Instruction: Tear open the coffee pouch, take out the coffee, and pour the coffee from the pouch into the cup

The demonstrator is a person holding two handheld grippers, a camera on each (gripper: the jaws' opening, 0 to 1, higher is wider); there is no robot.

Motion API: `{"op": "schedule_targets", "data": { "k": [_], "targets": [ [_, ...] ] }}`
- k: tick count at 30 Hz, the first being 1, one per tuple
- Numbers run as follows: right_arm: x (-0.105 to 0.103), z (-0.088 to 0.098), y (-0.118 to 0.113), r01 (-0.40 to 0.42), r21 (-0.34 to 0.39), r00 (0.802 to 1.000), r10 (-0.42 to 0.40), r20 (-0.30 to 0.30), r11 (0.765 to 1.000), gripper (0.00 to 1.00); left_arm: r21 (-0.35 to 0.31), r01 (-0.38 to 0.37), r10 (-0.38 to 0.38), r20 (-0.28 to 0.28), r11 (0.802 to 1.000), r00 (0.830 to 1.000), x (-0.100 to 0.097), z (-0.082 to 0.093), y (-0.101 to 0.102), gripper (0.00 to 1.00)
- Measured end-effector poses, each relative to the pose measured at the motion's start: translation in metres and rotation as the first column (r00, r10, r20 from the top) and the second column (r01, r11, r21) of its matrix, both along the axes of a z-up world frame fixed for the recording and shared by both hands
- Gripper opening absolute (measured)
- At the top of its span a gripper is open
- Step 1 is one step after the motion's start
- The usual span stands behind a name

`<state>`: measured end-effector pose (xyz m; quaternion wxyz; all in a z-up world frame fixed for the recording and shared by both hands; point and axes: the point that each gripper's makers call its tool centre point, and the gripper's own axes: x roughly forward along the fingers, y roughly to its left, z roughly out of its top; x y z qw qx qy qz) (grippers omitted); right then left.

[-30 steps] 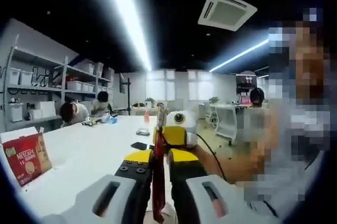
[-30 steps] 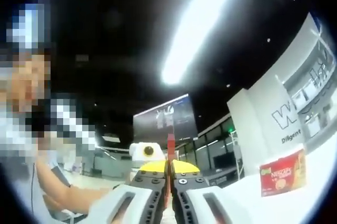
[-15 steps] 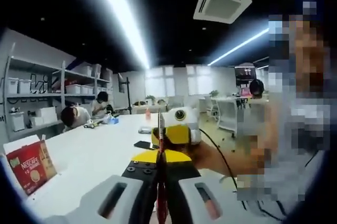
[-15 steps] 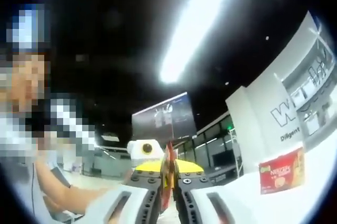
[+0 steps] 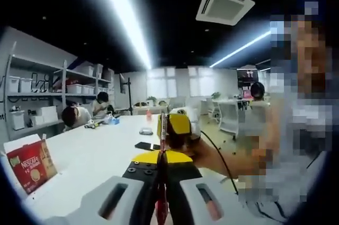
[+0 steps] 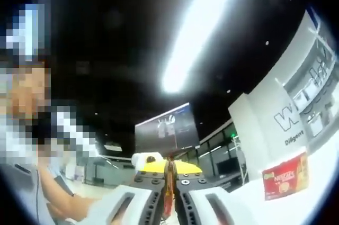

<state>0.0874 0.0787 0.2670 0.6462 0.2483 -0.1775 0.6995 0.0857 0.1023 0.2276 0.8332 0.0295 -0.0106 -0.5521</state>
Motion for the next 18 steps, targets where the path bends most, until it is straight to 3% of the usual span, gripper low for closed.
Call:
{"op": "schedule_targets", "data": {
  "k": [8, 15, 18],
  "targets": [
    [-0.0043, 0.0005, 0.0054, -0.012, -0.004, 1.000, 0.012, 0.008, 1.000, 0.05, 0.011, -0.003, 0.003, 0.000, 1.000, 1.000, 0.0012, -0.0006, -0.0009, 0.05],
    [-0.0017, 0.0002, 0.0089, -0.004, -0.015, 1.000, 0.004, 0.018, 1.000, 0.08, 0.012, -0.003, 0.003, -0.002, 1.000, 1.000, 0.0048, -0.0002, -0.0023, 0.05],
    [-0.0006, -0.0016, 0.0108, -0.005, -0.025, 1.000, 0.005, 0.014, 1.000, 0.04, 0.020, 0.002, -0.002, -0.002, 1.000, 1.000, 0.0041, -0.0015, -0.0045, 0.05]
  ]
}}
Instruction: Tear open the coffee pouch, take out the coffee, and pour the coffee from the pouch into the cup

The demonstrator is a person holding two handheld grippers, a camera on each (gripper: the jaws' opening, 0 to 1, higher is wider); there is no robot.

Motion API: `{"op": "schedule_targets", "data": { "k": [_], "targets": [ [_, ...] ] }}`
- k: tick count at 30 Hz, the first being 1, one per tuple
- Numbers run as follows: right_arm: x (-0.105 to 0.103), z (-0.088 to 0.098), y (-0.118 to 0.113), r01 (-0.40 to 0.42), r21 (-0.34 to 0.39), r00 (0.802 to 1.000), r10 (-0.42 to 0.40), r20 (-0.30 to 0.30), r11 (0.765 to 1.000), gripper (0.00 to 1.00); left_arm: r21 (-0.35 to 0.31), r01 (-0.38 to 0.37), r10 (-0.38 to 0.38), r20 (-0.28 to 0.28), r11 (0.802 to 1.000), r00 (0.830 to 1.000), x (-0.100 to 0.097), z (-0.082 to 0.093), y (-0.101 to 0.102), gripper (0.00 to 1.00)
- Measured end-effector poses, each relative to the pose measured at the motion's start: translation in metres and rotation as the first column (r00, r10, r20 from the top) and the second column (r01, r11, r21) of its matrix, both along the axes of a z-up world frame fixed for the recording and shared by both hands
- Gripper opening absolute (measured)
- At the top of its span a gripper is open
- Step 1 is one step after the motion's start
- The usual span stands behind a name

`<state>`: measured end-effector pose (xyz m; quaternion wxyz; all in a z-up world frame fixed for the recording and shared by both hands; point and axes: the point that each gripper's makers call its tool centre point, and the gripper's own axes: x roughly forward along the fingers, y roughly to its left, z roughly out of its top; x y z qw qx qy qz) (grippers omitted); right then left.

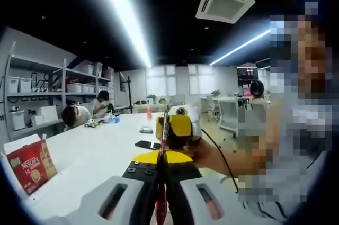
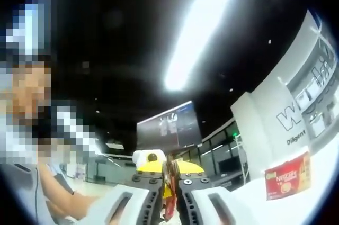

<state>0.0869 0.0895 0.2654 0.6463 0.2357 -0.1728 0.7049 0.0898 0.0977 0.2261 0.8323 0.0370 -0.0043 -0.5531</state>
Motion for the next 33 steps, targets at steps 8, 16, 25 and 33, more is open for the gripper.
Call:
{"op": "schedule_targets", "data": {
  "k": [8, 16, 25, 33],
  "targets": [
    [0.001, 0.002, 0.002, 0.017, -0.008, 1.000, -0.017, 0.020, 1.000, 0.02, -0.052, 0.016, -0.016, 0.008, 0.999, 1.000, -0.003, 0.016, -0.005, 0.13],
    [-0.002, 0.000, 0.005, 0.020, -0.030, 0.999, -0.020, 0.031, 0.999, 0.02, -0.015, 0.031, -0.031, 0.023, 0.999, 0.999, -0.003, 0.020, -0.012, 0.06],
    [0.001, 0.008, -0.004, 0.048, -0.013, 0.998, -0.047, 0.030, 0.999, 0.01, -0.020, 0.008, -0.009, -0.008, 1.000, 1.000, 0.000, -0.003, -0.002, 0.05],
    [0.002, 0.004, -0.004, 0.054, -0.019, 0.998, -0.053, 0.029, 0.998, 0.01, -0.012, -0.008, 0.007, -0.051, 1.000, 0.999, -0.004, -0.023, 0.012, 0.05]
  ]
}}
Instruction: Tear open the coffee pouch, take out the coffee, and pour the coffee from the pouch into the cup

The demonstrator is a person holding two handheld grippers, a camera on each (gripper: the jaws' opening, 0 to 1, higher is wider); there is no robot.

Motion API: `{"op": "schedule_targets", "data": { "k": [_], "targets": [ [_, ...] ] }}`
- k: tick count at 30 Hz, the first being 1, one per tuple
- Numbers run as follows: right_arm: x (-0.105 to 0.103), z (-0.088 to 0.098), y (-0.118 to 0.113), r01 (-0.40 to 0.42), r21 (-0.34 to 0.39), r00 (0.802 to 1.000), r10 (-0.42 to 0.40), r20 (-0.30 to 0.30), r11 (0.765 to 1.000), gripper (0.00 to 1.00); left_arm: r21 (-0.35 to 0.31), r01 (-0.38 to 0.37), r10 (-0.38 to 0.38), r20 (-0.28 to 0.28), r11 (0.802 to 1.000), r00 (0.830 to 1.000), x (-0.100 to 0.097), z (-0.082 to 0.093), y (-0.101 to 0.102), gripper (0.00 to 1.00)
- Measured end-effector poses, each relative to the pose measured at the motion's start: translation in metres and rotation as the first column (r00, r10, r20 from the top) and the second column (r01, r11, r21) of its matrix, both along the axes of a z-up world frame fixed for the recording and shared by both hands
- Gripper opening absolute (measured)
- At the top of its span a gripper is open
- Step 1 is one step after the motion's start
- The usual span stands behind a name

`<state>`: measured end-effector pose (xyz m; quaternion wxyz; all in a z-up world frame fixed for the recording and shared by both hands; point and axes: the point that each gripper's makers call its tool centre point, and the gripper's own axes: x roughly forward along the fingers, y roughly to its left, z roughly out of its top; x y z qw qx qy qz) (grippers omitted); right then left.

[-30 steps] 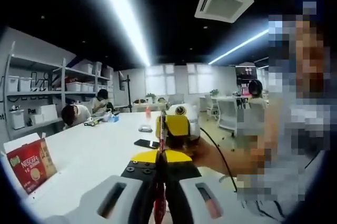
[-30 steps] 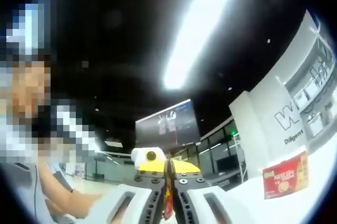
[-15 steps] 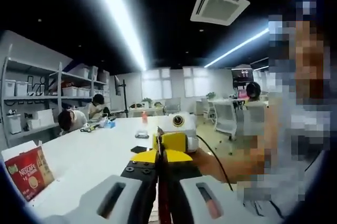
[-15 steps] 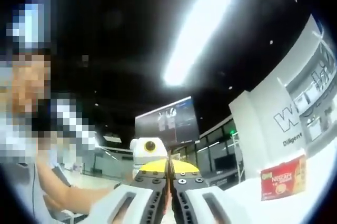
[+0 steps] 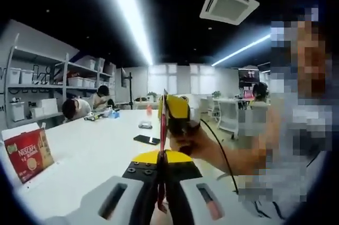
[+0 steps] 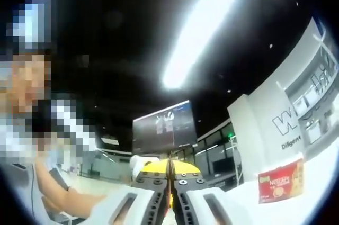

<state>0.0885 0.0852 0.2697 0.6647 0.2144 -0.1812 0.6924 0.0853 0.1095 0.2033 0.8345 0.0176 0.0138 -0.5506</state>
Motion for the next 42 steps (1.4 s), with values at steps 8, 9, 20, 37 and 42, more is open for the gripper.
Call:
{"op": "schedule_targets", "data": {
  "k": [8, 9, 20, 37, 42],
  "targets": [
    [0.000, -0.002, 0.001, 0.002, -0.007, 1.000, -0.002, 0.000, 1.000, 0.01, -0.037, -0.005, 0.004, -0.025, 0.999, 1.000, 0.000, -0.007, 0.006, 0.05],
    [0.000, -0.001, 0.000, 0.006, -0.008, 1.000, -0.006, 0.004, 1.000, 0.01, -0.044, -0.004, 0.003, -0.028, 0.999, 1.000, -0.001, -0.008, 0.007, 0.05],
    [0.007, -0.014, 0.001, 0.015, 0.032, 0.999, -0.014, -0.036, 0.999, 0.01, -0.056, -0.024, 0.023, -0.020, 0.998, 1.000, 0.002, -0.001, 0.006, 0.17],
    [0.010, -0.009, -0.010, 0.022, 0.068, 0.999, -0.019, -0.040, 0.997, 0.02, -0.093, -0.017, 0.017, -0.007, 0.995, 1.000, -0.002, -0.003, 0.011, 0.18],
    [0.011, -0.012, -0.009, 0.025, 0.067, 0.998, -0.021, -0.052, 0.997, 0.02, -0.065, -0.044, 0.046, 0.019, 0.997, 0.999, 0.000, -0.012, 0.018, 0.05]
  ]
}}
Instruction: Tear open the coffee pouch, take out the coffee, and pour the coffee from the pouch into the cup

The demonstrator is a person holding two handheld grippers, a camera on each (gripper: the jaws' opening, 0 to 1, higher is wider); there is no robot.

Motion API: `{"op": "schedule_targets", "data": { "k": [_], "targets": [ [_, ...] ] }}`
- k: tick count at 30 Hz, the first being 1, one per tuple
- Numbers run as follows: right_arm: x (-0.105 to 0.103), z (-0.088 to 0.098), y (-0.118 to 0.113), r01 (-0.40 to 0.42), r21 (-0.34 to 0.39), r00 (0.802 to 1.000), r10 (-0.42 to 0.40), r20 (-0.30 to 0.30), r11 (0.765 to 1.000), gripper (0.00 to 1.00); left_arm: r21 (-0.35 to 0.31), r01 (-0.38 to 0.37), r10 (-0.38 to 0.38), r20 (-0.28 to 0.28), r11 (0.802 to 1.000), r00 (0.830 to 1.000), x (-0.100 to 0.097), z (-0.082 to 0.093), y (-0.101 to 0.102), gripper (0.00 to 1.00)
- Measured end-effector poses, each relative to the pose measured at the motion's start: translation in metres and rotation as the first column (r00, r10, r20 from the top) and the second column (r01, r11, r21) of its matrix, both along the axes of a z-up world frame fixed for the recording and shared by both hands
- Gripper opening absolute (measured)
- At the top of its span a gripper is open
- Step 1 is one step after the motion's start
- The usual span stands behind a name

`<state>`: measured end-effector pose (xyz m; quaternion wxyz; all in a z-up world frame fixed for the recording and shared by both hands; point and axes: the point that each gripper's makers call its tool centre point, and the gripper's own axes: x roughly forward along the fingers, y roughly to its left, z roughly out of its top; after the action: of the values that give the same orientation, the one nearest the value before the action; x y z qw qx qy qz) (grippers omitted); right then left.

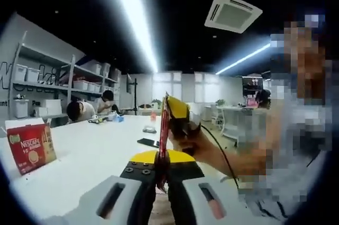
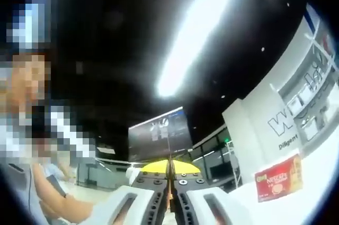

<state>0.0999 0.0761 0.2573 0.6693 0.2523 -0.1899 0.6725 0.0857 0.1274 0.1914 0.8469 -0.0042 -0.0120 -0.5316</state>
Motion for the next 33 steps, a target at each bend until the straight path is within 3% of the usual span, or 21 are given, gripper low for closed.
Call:
{"op": "schedule_targets", "data": {
  "k": [3, 5, 8, 9, 11, 15, 17, 21, 24, 26, 29, 33],
  "targets": [
    [0.000, 0.000, 0.001, -0.004, 0.001, 1.000, 0.004, -0.001, 1.000, 0.02, 0.014, -0.004, 0.004, 0.012, 1.000, 1.000, 0.001, -0.001, 0.000, 0.05],
    [0.001, 0.000, 0.000, -0.002, 0.002, 1.000, 0.002, -0.001, 1.000, 0.02, -0.016, 0.015, -0.015, -0.009, 1.000, 1.000, -0.002, 0.002, 0.000, 0.07],
    [0.000, 0.004, -0.002, -0.007, 0.022, 1.000, 0.007, -0.006, 1.000, 0.02, -0.035, 0.019, -0.020, -0.034, 0.999, 0.999, -0.003, 0.002, 0.000, 0.17],
    [0.000, 0.006, -0.002, -0.009, 0.026, 1.000, 0.009, -0.006, 1.000, 0.02, -0.023, 0.017, -0.018, -0.032, 1.000, 0.999, -0.003, -0.001, 0.000, 0.10],
    [-0.002, 0.007, 0.000, -0.002, 0.010, 1.000, 0.002, 0.007, 1.000, 0.02, 0.003, 0.010, -0.010, -0.004, 1.000, 1.000, -0.004, -0.004, -0.001, 0.05],
    [-0.002, 0.003, 0.001, -0.006, 0.009, 1.000, 0.006, 0.005, 1.000, 0.02, 0.005, 0.017, -0.017, -0.013, 1.000, 1.000, -0.005, -0.006, 0.000, 0.06],
    [-0.001, 0.001, 0.000, -0.011, 0.021, 1.000, 0.011, -0.012, 1.000, 0.02, -0.007, 0.024, -0.025, -0.032, 1.000, 0.999, -0.007, -0.007, 0.000, 0.13],
    [0.001, -0.002, 0.000, -0.009, 0.022, 1.000, 0.009, -0.021, 1.000, 0.02, 0.001, 0.018, -0.018, -0.030, 1.000, 0.999, -0.006, -0.016, 0.003, 0.05],
    [0.001, -0.004, 0.001, -0.011, 0.016, 1.000, 0.012, -0.022, 1.000, 0.02, -0.013, 0.022, -0.022, -0.035, 1.000, 0.999, -0.005, -0.017, 0.004, 0.06],
    [0.002, -0.002, 0.000, -0.012, 0.025, 1.000, 0.012, -0.023, 1.000, 0.02, -0.029, 0.019, -0.021, -0.042, 0.999, 0.999, -0.004, -0.016, 0.004, 0.13],
    [0.003, -0.001, 0.000, -0.006, 0.026, 1.000, 0.006, -0.018, 1.000, 0.02, -0.025, 0.024, -0.025, -0.027, 0.999, 0.999, -0.004, -0.014, 0.006, 0.05],
    [0.001, 0.003, 0.000, -0.010, 0.031, 1.000, 0.011, -0.015, 0.999, 0.02, -0.042, 0.016, -0.017, -0.033, 0.999, 0.999, 0.000, -0.010, 0.010, 0.06]
  ]
}}
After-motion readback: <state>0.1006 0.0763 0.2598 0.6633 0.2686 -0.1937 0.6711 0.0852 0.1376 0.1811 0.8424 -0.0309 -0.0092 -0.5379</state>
